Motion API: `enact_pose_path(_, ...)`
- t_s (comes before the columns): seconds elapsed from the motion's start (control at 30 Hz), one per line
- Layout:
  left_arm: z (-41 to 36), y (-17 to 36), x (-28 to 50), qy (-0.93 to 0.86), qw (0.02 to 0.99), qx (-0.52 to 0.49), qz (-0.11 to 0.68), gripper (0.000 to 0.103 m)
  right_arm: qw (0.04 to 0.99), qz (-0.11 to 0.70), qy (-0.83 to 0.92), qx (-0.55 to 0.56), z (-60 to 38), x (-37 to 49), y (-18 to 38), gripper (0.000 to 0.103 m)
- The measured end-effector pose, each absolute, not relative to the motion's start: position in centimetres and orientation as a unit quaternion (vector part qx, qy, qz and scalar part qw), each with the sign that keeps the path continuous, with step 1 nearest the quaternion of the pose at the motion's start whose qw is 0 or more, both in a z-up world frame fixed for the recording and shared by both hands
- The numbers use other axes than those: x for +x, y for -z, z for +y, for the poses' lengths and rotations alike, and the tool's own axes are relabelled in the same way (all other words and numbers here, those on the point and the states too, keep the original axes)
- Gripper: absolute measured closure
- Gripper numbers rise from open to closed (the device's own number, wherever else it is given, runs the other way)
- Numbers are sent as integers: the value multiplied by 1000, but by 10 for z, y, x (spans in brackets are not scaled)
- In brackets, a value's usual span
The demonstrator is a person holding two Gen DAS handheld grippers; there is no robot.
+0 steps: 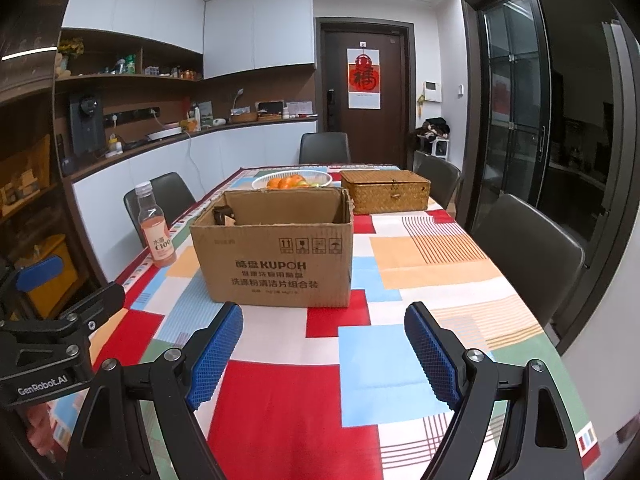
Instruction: Organize snacks
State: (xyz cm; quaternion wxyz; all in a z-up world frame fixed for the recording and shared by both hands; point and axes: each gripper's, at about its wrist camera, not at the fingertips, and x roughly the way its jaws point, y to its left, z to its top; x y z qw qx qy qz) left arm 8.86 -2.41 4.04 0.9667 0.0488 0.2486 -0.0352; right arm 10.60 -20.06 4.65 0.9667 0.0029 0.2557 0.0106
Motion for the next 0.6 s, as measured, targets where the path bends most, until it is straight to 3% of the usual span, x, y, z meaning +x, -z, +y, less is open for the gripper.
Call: enact_pose_path(0.6,-20,-37,84,29,968,46,245,0,969,248,-9,-10,-195,100,-52,19)
